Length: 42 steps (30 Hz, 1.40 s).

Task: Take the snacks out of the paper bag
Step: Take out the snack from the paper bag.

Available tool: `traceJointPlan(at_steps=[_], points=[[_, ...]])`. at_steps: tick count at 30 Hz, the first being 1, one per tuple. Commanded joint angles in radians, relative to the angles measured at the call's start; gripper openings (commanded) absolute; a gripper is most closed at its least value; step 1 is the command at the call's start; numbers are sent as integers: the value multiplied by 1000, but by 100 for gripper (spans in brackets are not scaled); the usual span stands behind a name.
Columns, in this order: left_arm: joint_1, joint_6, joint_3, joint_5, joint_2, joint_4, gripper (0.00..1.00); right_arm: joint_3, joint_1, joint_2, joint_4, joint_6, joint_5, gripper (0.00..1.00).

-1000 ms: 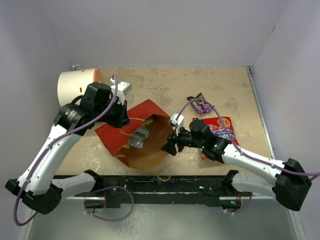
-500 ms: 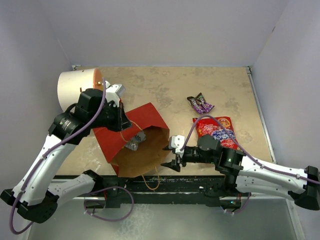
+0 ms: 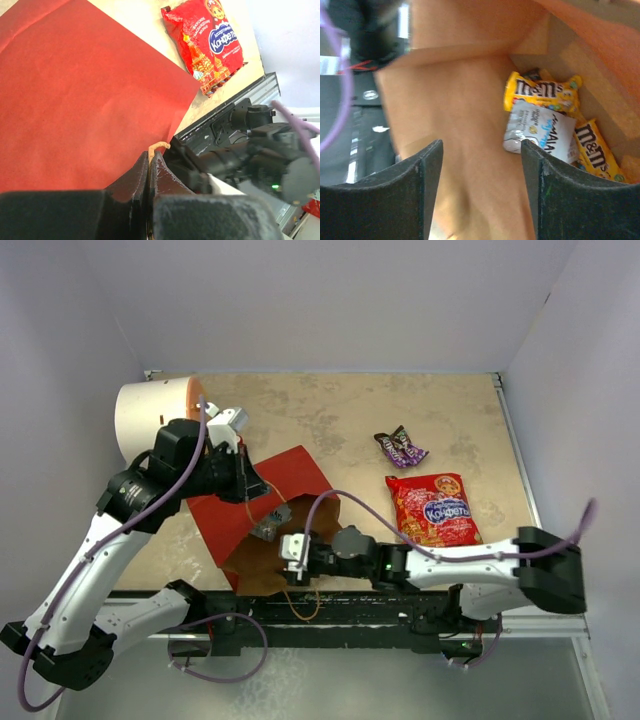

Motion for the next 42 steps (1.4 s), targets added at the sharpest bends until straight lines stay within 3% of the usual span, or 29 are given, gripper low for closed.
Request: traceJointPlan(at_steps=[1, 8, 23, 30, 33, 40, 42], points=[[-1, 10, 79, 4, 13, -7, 0, 30, 0, 228, 435, -3, 272, 71], [0, -2, 115, 15, 17, -26, 0, 101, -6, 540, 732, -5, 418, 85], [-1, -3, 131, 33, 25, -22, 0, 232, -71, 727, 702, 96, 453, 93], [-1, 20, 166, 31, 49, -44, 0, 305, -89, 806, 594, 174, 499, 94], [-1, 23, 171, 26, 48, -52, 0, 283, -101, 808, 598, 206, 500, 87], [-1, 19, 159, 22, 46, -44, 0, 248, -104, 775, 583, 198, 436, 48], [0, 19, 153, 19, 46, -41, 0, 238, -104, 750, 582, 182, 417, 41]])
